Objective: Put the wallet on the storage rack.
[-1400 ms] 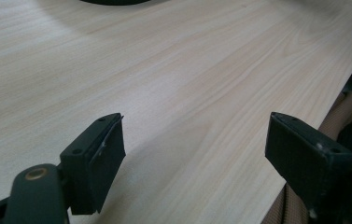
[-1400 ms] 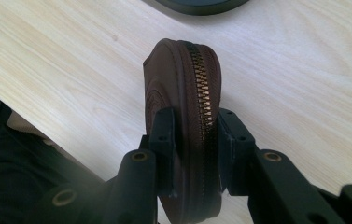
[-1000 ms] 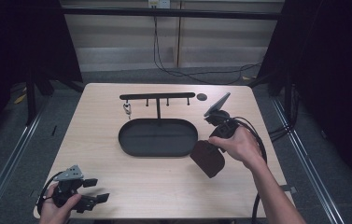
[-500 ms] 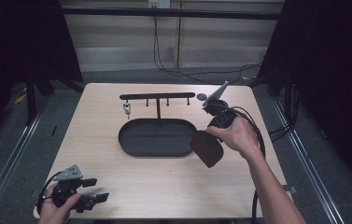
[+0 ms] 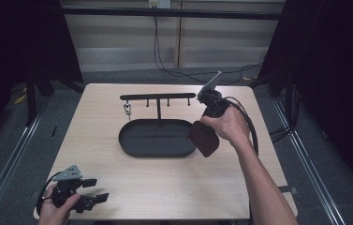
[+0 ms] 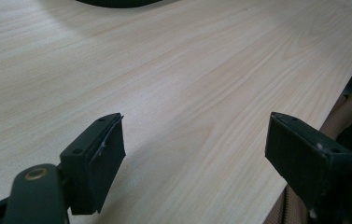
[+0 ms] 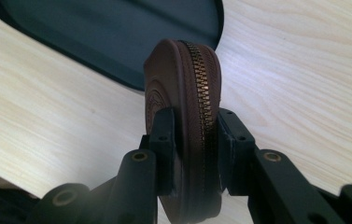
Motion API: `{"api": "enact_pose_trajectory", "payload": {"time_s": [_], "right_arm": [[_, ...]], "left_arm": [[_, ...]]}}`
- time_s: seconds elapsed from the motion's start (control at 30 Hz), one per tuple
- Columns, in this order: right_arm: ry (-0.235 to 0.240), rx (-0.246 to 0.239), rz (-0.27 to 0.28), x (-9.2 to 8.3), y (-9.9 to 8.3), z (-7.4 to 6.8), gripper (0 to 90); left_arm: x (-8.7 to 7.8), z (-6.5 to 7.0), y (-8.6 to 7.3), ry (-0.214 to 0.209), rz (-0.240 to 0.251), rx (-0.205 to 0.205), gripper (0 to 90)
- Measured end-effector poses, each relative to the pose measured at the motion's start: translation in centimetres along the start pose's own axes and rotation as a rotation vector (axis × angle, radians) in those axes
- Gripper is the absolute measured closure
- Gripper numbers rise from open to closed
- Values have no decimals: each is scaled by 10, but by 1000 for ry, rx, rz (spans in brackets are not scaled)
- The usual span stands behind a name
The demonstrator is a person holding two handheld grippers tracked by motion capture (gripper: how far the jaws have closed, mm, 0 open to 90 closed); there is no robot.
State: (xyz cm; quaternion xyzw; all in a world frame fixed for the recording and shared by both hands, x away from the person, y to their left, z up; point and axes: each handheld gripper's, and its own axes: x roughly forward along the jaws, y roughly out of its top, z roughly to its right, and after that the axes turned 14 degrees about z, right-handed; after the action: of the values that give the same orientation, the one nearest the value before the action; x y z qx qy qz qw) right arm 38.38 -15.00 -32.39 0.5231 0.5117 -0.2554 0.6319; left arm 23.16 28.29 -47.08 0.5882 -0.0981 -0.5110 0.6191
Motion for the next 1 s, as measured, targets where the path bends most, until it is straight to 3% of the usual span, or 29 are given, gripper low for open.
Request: {"api": "enact_pose_trajectory", "payload": {"time_s": [0.47,0.6,1.0], "right_arm": [[-27,61,41,10,18,2,706],[18,74,67,15,18,4,706],[107,189,129,40,15,20,708]], "left_arm": [[-1,0,0,1,6,-6,197],[-4,0,0,-1,14,-8,197],[-3,-1,0,-5,9,-12,197]]}}
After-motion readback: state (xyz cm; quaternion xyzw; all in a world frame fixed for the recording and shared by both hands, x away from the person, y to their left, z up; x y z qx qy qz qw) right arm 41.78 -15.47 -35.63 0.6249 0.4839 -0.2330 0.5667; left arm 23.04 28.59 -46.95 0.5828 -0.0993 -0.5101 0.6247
